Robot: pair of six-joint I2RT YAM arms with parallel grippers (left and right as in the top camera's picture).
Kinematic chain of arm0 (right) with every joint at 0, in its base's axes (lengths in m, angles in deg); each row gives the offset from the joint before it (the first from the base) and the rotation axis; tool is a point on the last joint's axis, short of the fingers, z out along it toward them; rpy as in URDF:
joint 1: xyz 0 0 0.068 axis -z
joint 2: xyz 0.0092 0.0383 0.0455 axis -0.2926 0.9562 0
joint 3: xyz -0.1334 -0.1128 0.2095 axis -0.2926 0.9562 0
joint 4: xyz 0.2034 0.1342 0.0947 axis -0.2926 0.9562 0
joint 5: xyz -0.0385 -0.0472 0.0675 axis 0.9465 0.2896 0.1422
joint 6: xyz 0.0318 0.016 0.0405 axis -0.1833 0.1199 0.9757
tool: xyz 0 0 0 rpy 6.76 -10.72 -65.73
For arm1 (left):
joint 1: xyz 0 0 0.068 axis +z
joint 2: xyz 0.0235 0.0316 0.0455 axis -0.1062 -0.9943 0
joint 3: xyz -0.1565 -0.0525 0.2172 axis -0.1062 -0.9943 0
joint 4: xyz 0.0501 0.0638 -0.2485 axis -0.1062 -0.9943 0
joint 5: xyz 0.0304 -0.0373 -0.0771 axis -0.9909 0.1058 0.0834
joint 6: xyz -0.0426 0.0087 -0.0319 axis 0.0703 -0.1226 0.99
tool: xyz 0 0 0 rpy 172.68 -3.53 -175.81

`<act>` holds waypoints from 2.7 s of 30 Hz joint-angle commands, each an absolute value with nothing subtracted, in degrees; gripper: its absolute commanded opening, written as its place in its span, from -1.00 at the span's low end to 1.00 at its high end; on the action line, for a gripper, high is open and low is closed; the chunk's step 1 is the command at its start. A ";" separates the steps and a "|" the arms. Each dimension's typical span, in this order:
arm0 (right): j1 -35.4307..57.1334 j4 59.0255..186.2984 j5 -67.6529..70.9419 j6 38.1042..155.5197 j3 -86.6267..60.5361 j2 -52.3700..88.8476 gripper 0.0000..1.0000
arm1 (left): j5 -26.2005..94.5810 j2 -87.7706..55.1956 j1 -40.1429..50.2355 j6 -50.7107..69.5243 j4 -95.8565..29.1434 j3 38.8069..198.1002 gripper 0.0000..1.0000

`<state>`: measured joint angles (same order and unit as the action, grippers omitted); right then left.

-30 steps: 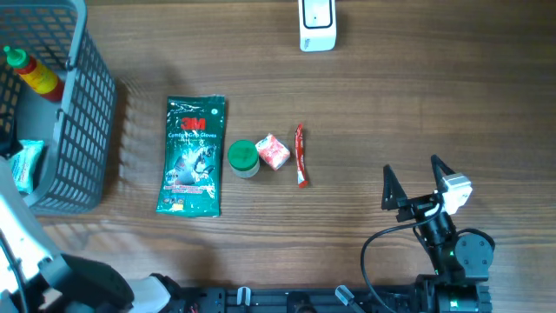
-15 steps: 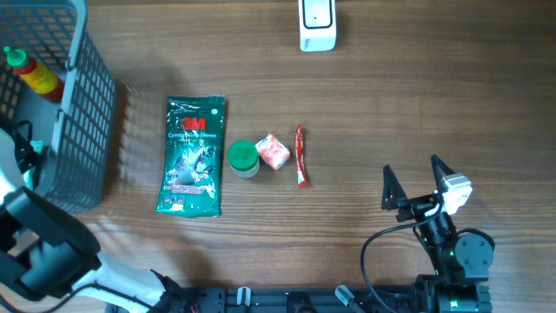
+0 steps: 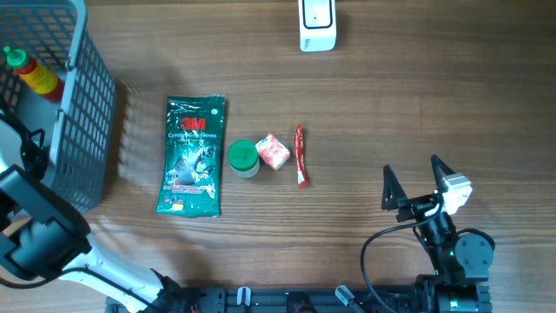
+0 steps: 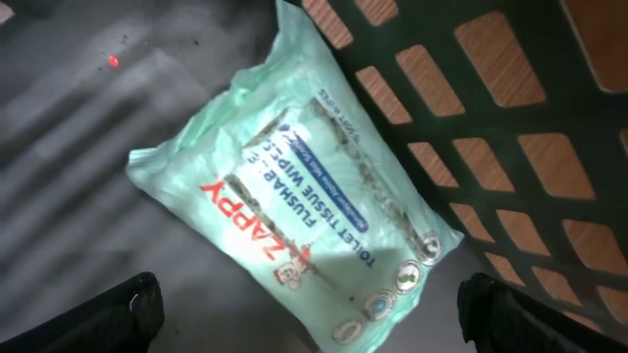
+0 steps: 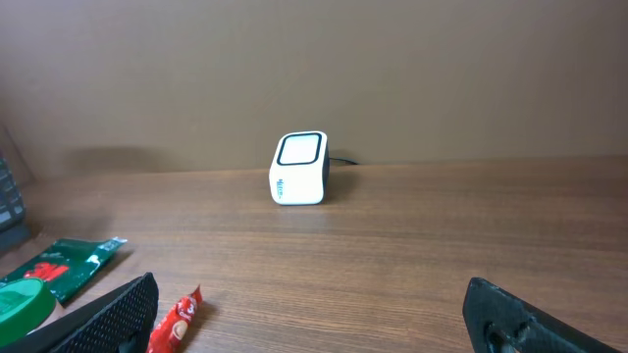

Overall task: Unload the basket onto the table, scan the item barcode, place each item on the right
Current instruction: 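Move the left gripper back into the basket toward the wipes pack, then grasp the mint-green flushable wipes pack with the left gripper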

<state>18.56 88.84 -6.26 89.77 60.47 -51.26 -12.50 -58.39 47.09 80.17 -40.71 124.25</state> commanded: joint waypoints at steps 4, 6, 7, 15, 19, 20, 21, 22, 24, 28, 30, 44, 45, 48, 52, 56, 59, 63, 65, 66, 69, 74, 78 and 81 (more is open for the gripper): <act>18.10 88.66 -5.36 90.43 60.51 -51.50 0.99 | -14.09 -62.66 47.48 81.65 -43.05 123.90 0.29; 18.10 88.66 -5.36 90.41 60.51 -51.50 0.99 | -14.11 -63.75 47.48 81.65 -43.38 123.85 0.22; 18.10 88.66 -5.36 90.43 60.51 -51.50 0.99 | -14.14 -64.32 47.50 81.68 -43.27 123.85 0.29; 18.10 88.66 -5.36 90.43 60.51 -51.50 1.00 | -14.59 -65.94 47.55 81.59 -44.19 123.85 -0.92; 18.10 88.66 -5.36 90.43 60.51 -51.50 1.00 | -16.71 -65.83 47.53 81.39 -45.39 123.87 -0.92; 18.10 88.66 -5.36 90.41 60.51 -51.50 1.00 | -16.65 -65.59 47.53 81.39 -45.63 123.87 -0.92; 18.10 88.66 -5.36 90.43 60.51 -51.50 0.99 | -16.65 -65.21 47.53 81.39 -45.89 123.87 -0.92; 18.10 88.66 -5.36 90.43 60.51 -51.50 0.99 | -16.63 -64.49 47.53 81.37 -46.28 123.87 -0.92; 18.10 88.66 -5.36 90.43 60.51 -51.50 0.99 | -16.63 -62.26 47.50 79.27 -46.50 123.90 -0.92; 18.10 88.66 -5.36 90.43 60.51 -51.50 0.99 | -15.51 -55.95 47.46 74.94 -46.57 123.98 -0.92; 18.10 88.66 -5.36 90.43 60.51 -51.50 0.99 | -14.24 -53.83 47.35 72.80 -46.57 123.98 -0.92; 18.10 88.66 -5.36 90.45 60.51 -51.50 0.99 | -11.14 -50.83 46.06 72.37 -48.54 123.96 0.63; 18.10 88.66 -5.36 90.43 60.51 -51.50 1.00 | -10.03 -50.90 46.06 72.41 -48.93 123.96 0.85; 18.10 88.66 -5.36 90.43 60.51 -51.50 0.99 | -8.21 -51.90 46.06 72.63 -49.17 123.96 0.99; 18.10 88.66 -5.36 90.43 60.51 -51.50 0.99 | -8.21 -55.49 46.06 74.14 -48.73 123.96 1.00; 18.10 88.66 -5.36 90.43 60.51 -51.50 0.99 | -6.64 -58.85 46.06 74.31 -48.27 123.96 1.00; 18.10 88.66 -5.36 90.45 60.51 -51.50 0.99 | -3.78 -61.35 46.08 75.88 -48.25 123.96 1.00; 18.10 88.66 -5.36 90.45 60.51 -51.50 1.00 | -2.86 -63.88 46.10 75.82 -48.08 123.96 1.00; 18.10 88.66 -5.36 90.45 60.51 -51.50 1.00 | -2.84 -64.62 46.10 75.82 -48.30 123.96 1.00; 18.10 88.66 -5.36 90.43 60.51 -51.50 0.99 | -2.84 -64.80 46.10 75.82 -48.73 123.96 1.00; 18.10 88.66 -5.36 90.43 60.51 -51.50 1.00 | -2.86 -64.84 46.10 75.80 -50.26 123.96 0.61; 18.10 88.66 -5.36 90.41 60.51 -51.50 0.99 | -2.86 -64.43 46.10 75.80 -50.24 123.98 0.00; 18.10 88.66 -5.36 90.43 60.51 -51.50 0.99 | -2.86 -61.89 46.10 75.47 -50.18 124.64 0.06; 18.10 88.66 -5.36 90.43 60.51 -51.50 0.99 | -2.16 -57.83 46.10 72.21 -49.98 127.02 0.08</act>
<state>18.56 88.84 -6.26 89.80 60.47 -51.26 -3.84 -61.96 46.21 74.84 -50.24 124.64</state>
